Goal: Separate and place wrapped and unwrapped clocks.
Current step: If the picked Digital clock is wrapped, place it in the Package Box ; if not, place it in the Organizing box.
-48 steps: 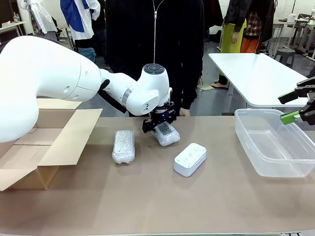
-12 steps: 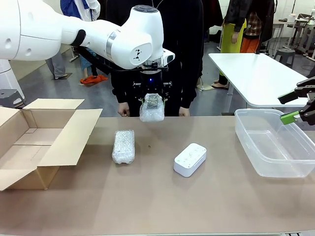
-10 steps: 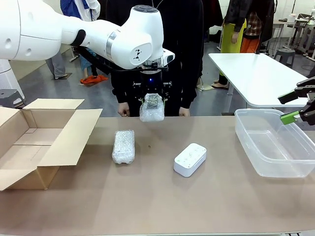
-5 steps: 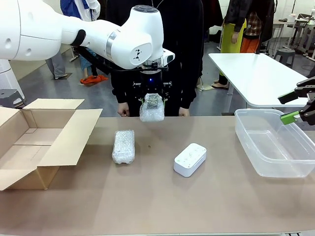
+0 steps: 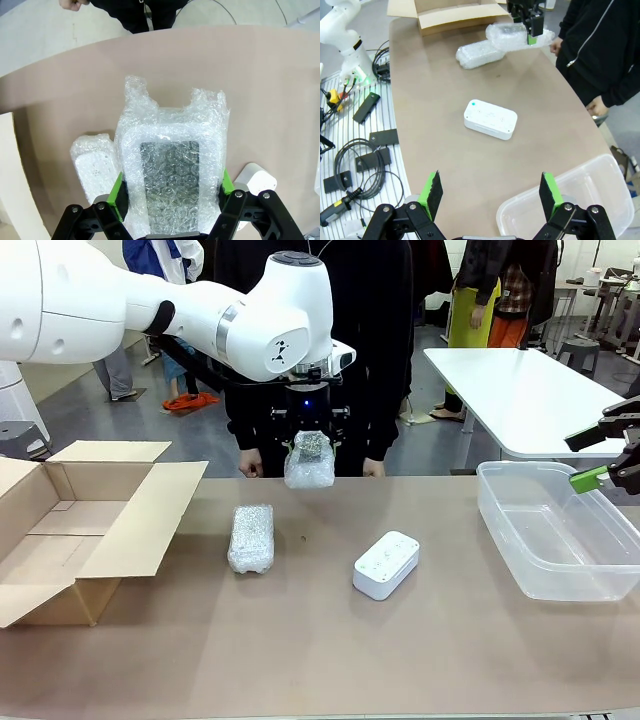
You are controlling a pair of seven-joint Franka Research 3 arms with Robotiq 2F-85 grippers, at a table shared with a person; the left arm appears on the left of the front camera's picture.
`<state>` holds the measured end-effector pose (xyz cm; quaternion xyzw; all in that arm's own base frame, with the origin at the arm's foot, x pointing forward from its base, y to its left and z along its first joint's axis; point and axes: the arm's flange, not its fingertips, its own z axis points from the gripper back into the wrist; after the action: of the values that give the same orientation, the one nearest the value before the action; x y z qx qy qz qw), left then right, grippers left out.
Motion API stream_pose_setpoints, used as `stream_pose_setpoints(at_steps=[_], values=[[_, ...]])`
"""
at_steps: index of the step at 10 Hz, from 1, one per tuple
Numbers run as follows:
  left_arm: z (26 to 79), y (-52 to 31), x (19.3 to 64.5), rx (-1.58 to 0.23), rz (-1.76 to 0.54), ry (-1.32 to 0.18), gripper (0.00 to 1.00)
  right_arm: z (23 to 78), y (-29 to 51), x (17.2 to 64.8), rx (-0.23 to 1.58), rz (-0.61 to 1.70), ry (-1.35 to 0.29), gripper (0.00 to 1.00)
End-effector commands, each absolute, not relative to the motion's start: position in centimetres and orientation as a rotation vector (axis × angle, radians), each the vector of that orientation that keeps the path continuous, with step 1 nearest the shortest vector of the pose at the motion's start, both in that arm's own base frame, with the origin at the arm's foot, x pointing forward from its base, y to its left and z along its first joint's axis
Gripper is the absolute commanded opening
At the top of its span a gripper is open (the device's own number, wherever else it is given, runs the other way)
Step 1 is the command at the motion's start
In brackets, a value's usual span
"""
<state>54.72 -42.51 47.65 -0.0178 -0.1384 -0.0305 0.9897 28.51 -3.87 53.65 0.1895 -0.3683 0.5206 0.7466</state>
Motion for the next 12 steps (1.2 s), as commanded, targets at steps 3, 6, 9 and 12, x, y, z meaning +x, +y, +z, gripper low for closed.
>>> stream_pose_setpoints(at_steps=[3, 6, 9, 12], values=[[51.0, -39.9, 52.5, -0.096, -0.063, -0.18, 0.81, 53.8, -3.8, 28.8, 0.448, 1.149, -0.824, 1.0], [54.7, -32.7, 50.7, -0.052, 0.017, -0.259, 0.81, 53.8, -3.8, 28.8, 0.448, 1.149, -0.824, 1.0], [58.5, -22.0, 47.6, -0.001, 0.045, -0.367, 0.81, 53.8, -3.8, 28.8, 0.448, 1.149, -0.824, 1.0], [59.2, -13.7, 45.2, -0.065, 0.049, -0.321, 0.81, 53.8, -3.8, 28.8, 0.448, 1.149, -0.824, 1.0]])
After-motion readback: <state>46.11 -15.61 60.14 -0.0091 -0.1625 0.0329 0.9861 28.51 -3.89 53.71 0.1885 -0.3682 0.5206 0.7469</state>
